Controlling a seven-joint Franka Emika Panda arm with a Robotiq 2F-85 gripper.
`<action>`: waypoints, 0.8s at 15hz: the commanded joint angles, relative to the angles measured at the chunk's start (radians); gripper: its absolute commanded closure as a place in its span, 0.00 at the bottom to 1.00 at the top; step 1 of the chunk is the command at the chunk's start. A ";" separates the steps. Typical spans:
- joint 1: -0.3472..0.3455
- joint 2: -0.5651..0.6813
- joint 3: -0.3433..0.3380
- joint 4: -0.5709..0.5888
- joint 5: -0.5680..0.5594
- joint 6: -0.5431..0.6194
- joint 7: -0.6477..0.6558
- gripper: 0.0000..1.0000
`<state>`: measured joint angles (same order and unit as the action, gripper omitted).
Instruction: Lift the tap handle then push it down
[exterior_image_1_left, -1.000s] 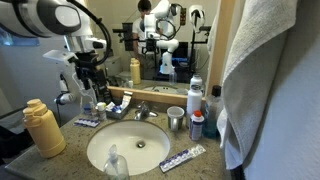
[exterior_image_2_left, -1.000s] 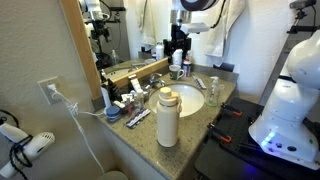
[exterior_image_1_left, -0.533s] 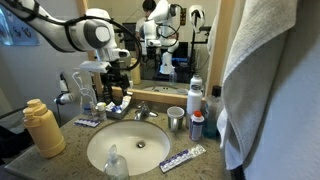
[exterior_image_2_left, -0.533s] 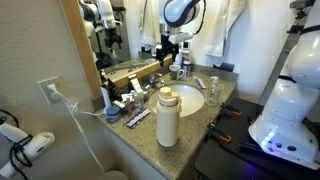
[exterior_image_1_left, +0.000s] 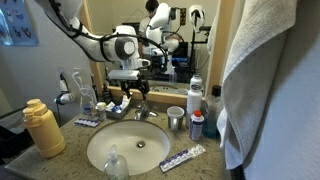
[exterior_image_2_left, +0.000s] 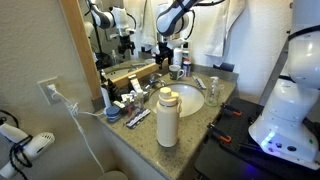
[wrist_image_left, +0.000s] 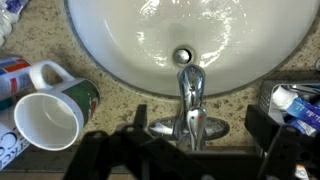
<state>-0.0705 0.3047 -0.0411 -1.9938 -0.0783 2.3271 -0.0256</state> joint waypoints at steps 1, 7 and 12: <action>-0.029 0.092 0.014 0.119 0.042 -0.046 -0.143 0.00; -0.055 0.200 0.031 0.212 0.070 -0.071 -0.271 0.00; -0.062 0.258 0.040 0.250 0.075 -0.072 -0.277 0.25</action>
<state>-0.1159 0.5316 -0.0199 -1.7930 -0.0206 2.2953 -0.2753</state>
